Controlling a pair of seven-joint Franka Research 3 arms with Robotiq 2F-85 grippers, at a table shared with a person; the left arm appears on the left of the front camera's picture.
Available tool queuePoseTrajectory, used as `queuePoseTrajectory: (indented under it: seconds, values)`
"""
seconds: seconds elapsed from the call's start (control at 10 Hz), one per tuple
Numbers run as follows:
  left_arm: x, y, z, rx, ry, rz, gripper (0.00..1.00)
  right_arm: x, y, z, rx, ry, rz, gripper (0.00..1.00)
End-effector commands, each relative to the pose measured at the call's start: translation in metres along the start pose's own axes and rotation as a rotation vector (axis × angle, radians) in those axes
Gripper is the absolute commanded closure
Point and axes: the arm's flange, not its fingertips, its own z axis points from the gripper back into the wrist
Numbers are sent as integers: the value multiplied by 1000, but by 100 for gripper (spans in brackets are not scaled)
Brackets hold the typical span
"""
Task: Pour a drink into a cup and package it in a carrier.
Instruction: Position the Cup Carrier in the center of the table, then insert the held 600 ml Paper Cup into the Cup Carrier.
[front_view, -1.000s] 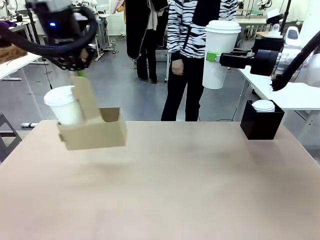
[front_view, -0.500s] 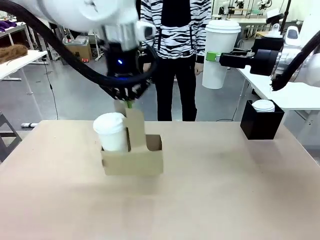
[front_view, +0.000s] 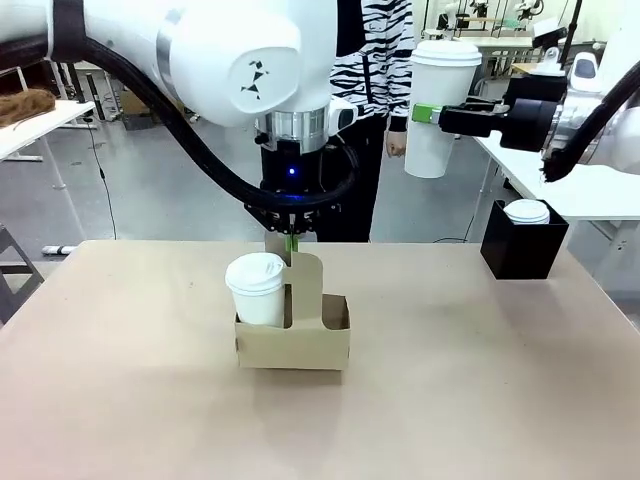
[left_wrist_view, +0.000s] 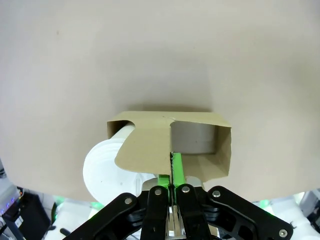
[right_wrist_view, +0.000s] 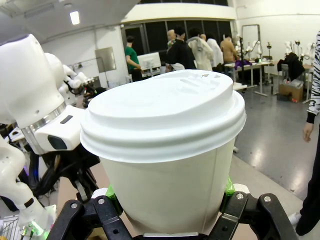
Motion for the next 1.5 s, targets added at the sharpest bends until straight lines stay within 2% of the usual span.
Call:
queuePoseTrajectory:
  seconds: [0.0,0.4,0.5,0.6,1.0,1.1,1.2,1.3,1.4]
  values:
    - [-5,-1,-12,5,-38,13,98,4,-1,-2,7,-16,14,17]
    - [-16,-7,-42,-20,-61,-7,98,4,-1,-2,7,-16,14,17]
    - [-19,-9,-44,-14,-70,11,98,4,-1,-2,7,-16,14,17]
    - [-11,-14,-34,-23,-17,-33,98,4,-1,-2,7,-16,14,17]
    - [-11,-14,-34,-23,-17,-33,98,4,-1,-2,7,-16,14,17]
    - [-11,-15,-32,-26,-23,-28,46,4,-1,-2,7,-16,14,17]
    - [-11,-11,-28,-16,-10,-27,40,4,-1,-2,7,-16,14,17]
    - [-12,-2,-19,-38,23,-33,0,4,-1,-2,7,-16,14,17]
    - [-14,6,-6,-42,25,-58,0,0,0,0,0,0,0,17]
